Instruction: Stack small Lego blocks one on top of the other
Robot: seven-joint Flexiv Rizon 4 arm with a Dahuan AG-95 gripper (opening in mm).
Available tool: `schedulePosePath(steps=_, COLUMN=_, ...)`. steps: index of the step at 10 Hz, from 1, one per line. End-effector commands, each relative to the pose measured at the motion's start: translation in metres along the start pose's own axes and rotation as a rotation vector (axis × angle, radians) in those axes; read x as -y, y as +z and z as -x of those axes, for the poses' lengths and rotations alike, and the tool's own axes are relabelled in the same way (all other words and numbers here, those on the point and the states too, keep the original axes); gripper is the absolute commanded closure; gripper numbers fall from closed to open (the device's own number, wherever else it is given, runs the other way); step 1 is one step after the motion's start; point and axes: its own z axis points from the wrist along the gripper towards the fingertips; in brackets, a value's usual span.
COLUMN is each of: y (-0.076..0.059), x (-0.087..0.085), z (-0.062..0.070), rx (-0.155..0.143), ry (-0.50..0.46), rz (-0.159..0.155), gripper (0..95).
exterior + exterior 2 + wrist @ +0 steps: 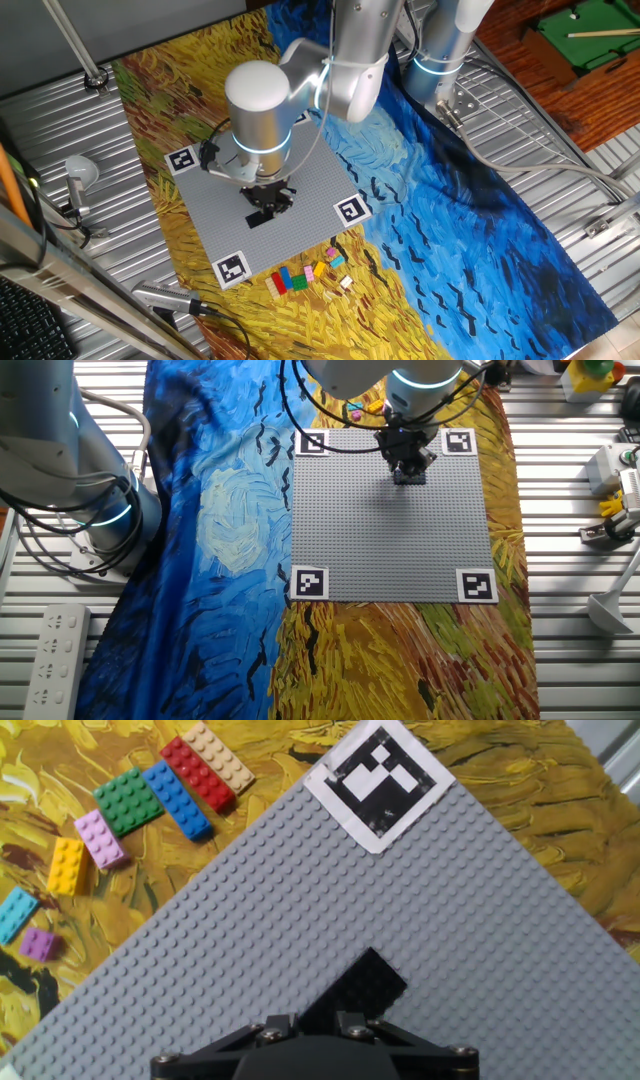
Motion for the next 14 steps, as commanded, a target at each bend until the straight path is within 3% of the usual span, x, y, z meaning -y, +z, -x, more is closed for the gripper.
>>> schedulePosePath(steps=1, y=0.011, x=0.003, z=0.000, rx=0.001, ry=-0.001, rz=-0.005, gripper=76.0)
schedulePosePath(steps=3, y=0.011, x=0.003, z=0.000, rx=0.007, ry=-0.004, rz=0.005, gripper=76.0)
schedulePosePath(steps=4, y=0.007, x=0.001, z=0.001, rx=0.005, ry=0.003, rz=0.016, gripper=76.0)
schedulePosePath(steps=7, y=-0.010, x=-0.006, z=0.003, rx=-0.012, ry=0.018, rz=0.010, gripper=76.0)
schedulePosePath(steps=11, y=-0.005, x=0.003, z=0.009, rx=-0.012, ry=0.014, rz=0.010, gripper=76.0)
schedulePosePath(steps=14, y=0.011, x=0.012, z=0.012, rx=-0.014, ry=-0.009, rz=0.007, gripper=76.0)
